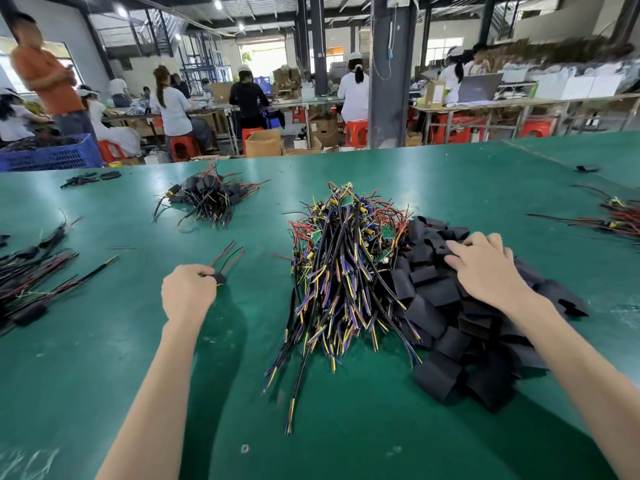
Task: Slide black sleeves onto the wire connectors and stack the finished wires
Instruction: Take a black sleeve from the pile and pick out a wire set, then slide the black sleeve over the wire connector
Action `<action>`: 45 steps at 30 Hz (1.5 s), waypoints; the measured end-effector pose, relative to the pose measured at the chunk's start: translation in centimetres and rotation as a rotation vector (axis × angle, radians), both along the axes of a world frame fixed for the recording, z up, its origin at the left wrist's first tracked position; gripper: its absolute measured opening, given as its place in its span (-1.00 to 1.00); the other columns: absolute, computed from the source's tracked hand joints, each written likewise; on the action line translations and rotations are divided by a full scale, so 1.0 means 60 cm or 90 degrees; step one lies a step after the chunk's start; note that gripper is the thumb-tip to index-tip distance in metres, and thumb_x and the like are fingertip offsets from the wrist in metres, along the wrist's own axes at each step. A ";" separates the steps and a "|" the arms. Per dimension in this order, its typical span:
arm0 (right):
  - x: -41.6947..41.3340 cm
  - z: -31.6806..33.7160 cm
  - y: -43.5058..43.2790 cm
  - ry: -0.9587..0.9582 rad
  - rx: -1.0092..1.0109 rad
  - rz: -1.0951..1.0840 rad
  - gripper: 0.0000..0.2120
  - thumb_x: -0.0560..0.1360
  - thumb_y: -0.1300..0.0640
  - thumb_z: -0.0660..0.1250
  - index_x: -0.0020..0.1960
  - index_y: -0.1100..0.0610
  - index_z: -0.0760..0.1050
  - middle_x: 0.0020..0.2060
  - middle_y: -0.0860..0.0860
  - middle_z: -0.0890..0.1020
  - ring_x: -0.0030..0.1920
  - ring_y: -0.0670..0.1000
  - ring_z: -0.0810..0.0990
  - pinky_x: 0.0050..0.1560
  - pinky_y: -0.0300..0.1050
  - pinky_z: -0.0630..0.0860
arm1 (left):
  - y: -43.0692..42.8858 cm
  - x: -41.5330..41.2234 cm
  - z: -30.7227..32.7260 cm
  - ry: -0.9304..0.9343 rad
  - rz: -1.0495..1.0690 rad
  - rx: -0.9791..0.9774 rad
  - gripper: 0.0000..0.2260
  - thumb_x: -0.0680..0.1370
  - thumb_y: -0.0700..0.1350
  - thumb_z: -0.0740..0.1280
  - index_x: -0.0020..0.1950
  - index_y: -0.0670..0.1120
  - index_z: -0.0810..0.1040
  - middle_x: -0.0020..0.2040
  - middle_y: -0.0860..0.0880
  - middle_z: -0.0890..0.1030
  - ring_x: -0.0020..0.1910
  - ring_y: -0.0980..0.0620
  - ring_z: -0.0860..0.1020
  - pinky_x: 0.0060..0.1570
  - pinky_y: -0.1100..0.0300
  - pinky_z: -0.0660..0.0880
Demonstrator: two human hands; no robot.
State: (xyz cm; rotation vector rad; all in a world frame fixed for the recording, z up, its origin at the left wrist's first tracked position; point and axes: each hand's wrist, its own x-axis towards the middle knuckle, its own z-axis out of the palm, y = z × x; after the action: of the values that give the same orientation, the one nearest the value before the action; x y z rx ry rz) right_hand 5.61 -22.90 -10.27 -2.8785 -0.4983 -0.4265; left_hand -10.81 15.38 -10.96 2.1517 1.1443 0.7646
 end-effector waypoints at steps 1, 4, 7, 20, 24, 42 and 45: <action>-0.002 0.000 0.000 -0.006 -0.027 0.004 -0.70 0.61 0.02 0.14 0.29 0.06 0.43 0.14 0.12 0.42 0.20 0.18 0.25 0.21 0.09 0.23 | 0.004 -0.001 -0.001 0.040 -0.017 0.018 -0.65 0.45 -0.32 0.24 0.12 -0.05 0.65 0.05 -0.22 0.62 -0.05 -0.18 0.46 -0.03 0.10 0.45; -0.006 0.001 0.001 -0.011 -0.074 0.022 -0.70 0.62 -0.03 0.08 0.24 0.06 0.43 0.18 0.07 0.43 0.22 0.15 0.27 0.22 0.07 0.21 | 0.016 -0.007 -0.003 0.277 -0.082 0.160 -0.65 0.50 -0.26 0.21 0.21 -0.03 0.60 0.16 -0.22 0.53 0.20 -0.24 0.35 0.14 0.03 0.35; -0.012 0.004 0.004 -0.030 -0.093 0.042 -0.74 0.62 -0.01 0.07 0.19 0.07 0.43 0.19 0.03 0.48 0.22 0.11 0.34 0.22 0.03 0.21 | 0.017 -0.009 0.002 0.402 -0.086 0.211 -0.72 0.54 -0.14 0.19 0.20 -0.07 0.56 0.22 -0.18 0.43 0.26 -0.19 0.27 0.19 0.04 0.25; -0.038 0.012 0.028 -0.226 -0.041 0.068 -0.55 0.52 0.08 0.33 0.32 0.30 0.41 -0.02 0.22 0.53 -0.01 0.25 0.53 0.11 0.13 0.37 | -0.105 0.153 0.023 0.104 -0.275 0.013 -0.75 0.58 -0.10 0.26 -0.04 -0.29 0.57 -0.03 -0.26 0.61 -0.05 -0.18 0.53 -0.10 0.13 0.40; -0.042 0.014 0.032 -0.255 -0.035 0.077 -0.55 0.50 0.07 0.35 0.31 0.27 0.44 -0.03 0.19 0.53 -0.04 0.24 0.54 0.12 0.13 0.38 | -0.107 0.181 0.012 0.130 -0.250 0.013 -0.80 0.52 -0.06 0.37 -0.07 -0.19 0.64 -0.14 -0.20 0.62 -0.12 -0.15 0.58 -0.11 0.17 0.45; -0.067 0.022 0.048 -0.309 0.123 0.101 -0.55 0.51 0.14 0.34 0.33 0.30 0.38 0.03 0.21 0.52 0.01 0.28 0.51 0.10 0.16 0.40 | -0.184 0.121 0.164 -0.401 -0.375 -0.307 -0.85 0.60 -0.24 0.16 -0.03 -0.11 0.52 -0.25 -0.03 0.43 -0.44 0.13 0.32 -0.45 0.29 0.26; -0.073 0.030 0.050 -0.305 0.167 0.126 -0.56 0.50 0.17 0.35 0.32 0.32 0.39 0.03 0.23 0.52 0.01 0.30 0.51 0.09 0.18 0.41 | -0.182 0.089 0.207 -0.393 -0.417 -0.066 -0.91 0.58 -0.01 0.25 -0.08 0.03 0.50 -0.19 0.10 0.49 -0.30 0.18 0.40 -0.26 0.28 0.31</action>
State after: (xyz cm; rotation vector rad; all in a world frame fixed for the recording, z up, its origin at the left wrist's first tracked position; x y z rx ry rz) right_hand 1.25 -19.90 -8.47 -2.4375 -0.7284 -1.0669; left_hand -5.48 4.44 1.46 1.8238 0.1407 0.9238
